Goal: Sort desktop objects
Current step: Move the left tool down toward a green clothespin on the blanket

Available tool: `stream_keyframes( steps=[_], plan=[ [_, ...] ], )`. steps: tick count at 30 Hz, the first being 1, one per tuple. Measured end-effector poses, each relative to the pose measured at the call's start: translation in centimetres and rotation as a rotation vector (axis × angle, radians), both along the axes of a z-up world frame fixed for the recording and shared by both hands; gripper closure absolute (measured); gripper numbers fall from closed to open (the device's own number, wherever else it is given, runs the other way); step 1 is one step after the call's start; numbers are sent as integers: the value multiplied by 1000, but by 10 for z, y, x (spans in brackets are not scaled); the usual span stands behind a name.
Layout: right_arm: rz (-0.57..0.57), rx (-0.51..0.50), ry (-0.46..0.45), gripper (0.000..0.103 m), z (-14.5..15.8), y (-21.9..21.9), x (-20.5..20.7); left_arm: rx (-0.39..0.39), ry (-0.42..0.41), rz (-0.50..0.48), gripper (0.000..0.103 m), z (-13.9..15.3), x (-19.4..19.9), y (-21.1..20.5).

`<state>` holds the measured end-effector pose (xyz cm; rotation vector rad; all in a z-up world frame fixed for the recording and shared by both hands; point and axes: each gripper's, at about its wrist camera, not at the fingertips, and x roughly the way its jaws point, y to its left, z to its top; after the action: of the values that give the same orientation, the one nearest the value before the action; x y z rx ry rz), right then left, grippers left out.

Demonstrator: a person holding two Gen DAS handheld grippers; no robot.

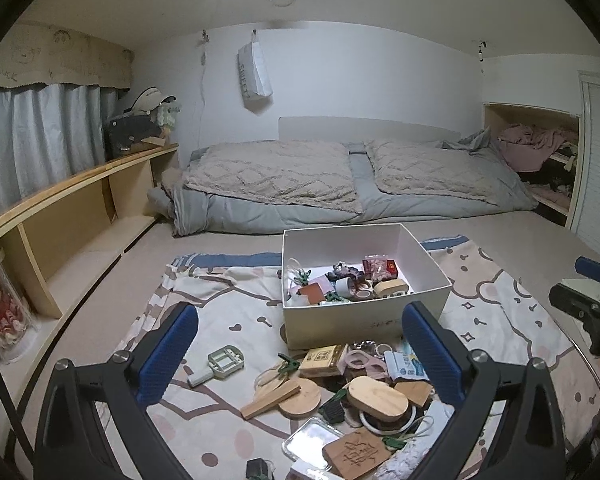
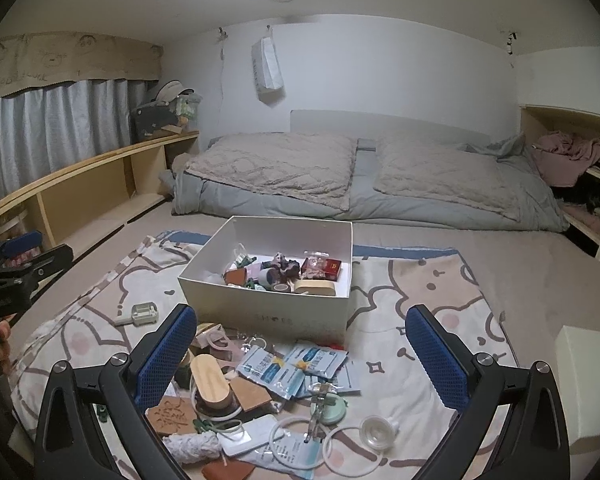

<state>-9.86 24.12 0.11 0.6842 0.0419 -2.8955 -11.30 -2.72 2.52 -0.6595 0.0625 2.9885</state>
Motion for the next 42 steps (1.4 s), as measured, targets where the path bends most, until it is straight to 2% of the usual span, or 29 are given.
stream_keyframes(
  steps=[10, 22, 28, 37, 42],
  plan=[
    [-12, -16, -22, 0, -9, 13, -5, 0, -6, 40, 0, -18, 3, -34],
    [-29, -47, -42, 0, -16, 31, -6, -36, -62, 62, 0, -69, 3, -68],
    [-25, -46, -45, 0, -17, 33, -6, -69, -138, 75, 0, -101, 1, -79],
    [-24, -45, -59, 0, -18, 38, -10, -105, -316, 76, 0, -156, -5, -88],
    [-36, -54, -71, 0, -21, 42, -12, -48, -398, 73, 0, -184, -1, -97]
  ],
)
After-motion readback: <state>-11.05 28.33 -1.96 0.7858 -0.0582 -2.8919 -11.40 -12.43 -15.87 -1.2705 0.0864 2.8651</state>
